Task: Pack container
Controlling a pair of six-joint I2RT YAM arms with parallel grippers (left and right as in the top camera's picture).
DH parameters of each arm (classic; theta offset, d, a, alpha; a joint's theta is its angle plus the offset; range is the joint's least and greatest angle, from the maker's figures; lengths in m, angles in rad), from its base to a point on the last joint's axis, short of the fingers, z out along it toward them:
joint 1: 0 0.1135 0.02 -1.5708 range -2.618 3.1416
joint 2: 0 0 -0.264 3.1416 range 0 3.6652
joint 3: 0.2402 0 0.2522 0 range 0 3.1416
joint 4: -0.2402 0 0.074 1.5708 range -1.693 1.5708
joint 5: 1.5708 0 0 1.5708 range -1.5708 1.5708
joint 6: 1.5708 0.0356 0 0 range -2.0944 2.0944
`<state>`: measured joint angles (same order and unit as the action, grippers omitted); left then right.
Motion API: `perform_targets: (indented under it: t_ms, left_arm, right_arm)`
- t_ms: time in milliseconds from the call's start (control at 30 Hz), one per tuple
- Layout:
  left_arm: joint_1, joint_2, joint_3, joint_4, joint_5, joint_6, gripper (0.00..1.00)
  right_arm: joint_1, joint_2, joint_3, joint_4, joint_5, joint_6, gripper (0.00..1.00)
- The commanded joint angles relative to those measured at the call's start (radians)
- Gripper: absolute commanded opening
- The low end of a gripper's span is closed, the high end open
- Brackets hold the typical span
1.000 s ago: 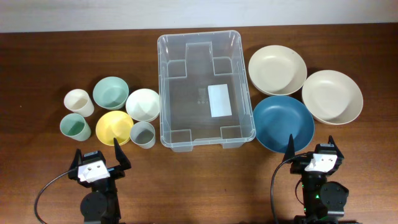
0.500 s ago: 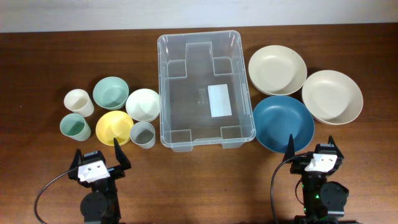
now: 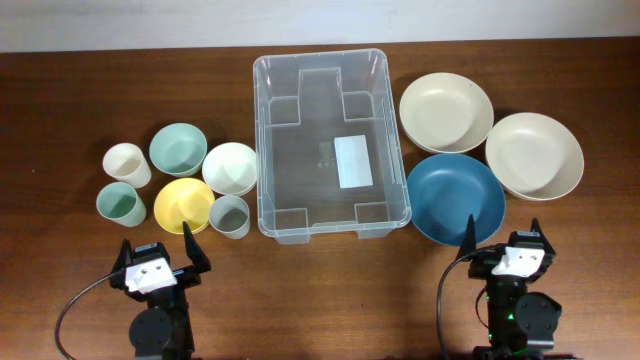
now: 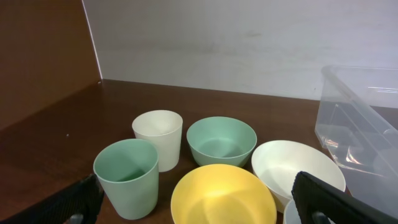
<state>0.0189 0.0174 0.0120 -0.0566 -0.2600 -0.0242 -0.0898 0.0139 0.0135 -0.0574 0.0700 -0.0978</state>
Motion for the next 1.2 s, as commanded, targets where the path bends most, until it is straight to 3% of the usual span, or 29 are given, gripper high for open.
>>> perform_targets:
  t_ms: [0,167,400,733,967,1167]
  left_arm:
    - [-0.003,-0.004,-0.002,-0.005,-0.006,-0.010,0.99]
    - [-0.003,-0.004,-0.002,-0.005,-0.007,-0.010,1.00]
    - [-0.003,-0.004,-0.002,-0.005,-0.007,-0.010,0.99]
    - [-0.003,-0.004,-0.002,-0.005,-0.007,-0.010,0.99]
    - [-0.003,-0.004,-0.002,-0.005,-0.007,-0.010,1.00]
    - [-0.003,-0.004,-0.002,-0.005,-0.006,-0.010,1.00]
  right_arm:
    - [0.004,-0.010,-0.008,-0.010,0.047,-0.007,0.99]
    - [0.005,-0.009,-0.008,0.064,0.013,0.008,0.99]
    - [0.005,-0.009,-0.008,0.257,-0.335,0.146,0.99]
    - [0.005,-0.009,-0.008,0.253,-0.724,0.163,0.99]
    - [0.005,-0.009,-0.008,0.003,-0.687,0.155,0.99]
    - [0.004,0.009,-0.008,0.008,-0.621,0.154,0.99]
